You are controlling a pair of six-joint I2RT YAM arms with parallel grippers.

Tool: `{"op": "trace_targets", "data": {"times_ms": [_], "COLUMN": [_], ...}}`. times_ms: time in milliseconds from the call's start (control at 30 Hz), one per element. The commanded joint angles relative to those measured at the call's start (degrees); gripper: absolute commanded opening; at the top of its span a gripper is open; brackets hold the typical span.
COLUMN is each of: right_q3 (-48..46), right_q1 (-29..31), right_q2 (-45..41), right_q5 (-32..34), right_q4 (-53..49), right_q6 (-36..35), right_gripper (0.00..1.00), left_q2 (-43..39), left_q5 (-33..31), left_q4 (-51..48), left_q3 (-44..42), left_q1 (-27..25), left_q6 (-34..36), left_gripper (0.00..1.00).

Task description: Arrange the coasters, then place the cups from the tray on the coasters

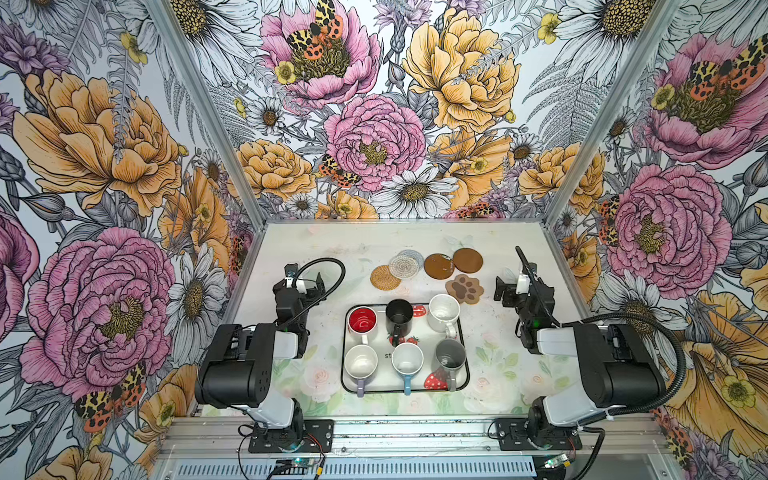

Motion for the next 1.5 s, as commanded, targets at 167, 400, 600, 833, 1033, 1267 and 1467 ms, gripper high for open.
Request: {"op": "trace_targets", "data": {"times_ms": [167, 400, 600, 833, 1033, 1267, 1467], "right_q3": [0.32, 0.32, 0.29, 0.39, 0.39, 0.41, 0.27], "right_q1": [-0.13, -0.12, -0.13, -0.21, -0.22, -0.22, -0.22], "right_q2": [0.16, 0.19, 0.16, 0.22, 0.25, 0.25, 0.11], "right_q5": [-0.60, -0.61, -0.60, -0.69, -0.69, -0.69, -0.69], "right_q4": [2.15, 2.06, 2.06, 2.06, 2.06, 2.06, 2.05], "right_q6": [-0.12, -0.11, 0.02, -0.01, 0.03, -0.02, -0.03], "right_gripper": [1.00, 1.00, 1.00, 1.00, 1.00, 0.97, 0.92], "left_q2": [-0.03, -0.02, -0.08, -0.06, -0.06, -0.03, -0.04], "left_q5": [-0.92, -0.95, -0.91, -0.88, -0.87, -0.91, -0.70], "left_q4": [0.23, 0.21, 0.28, 0.29, 0.28, 0.30, 0.25], "left_q3": [0.53, 0.57, 0.54, 0.54, 0.52, 0.52, 0.58], "left_q1": [-0.11, -0.20, -0.18, -0.18, -0.15, -0.19, -0.10], "left_q6": [-0.86, -0.87, -0.88, -0.89, -0.91, -0.86, -0.95], "left_gripper": [0.99, 0.99, 0.99, 0.99, 0.99, 0.99, 0.99]}}
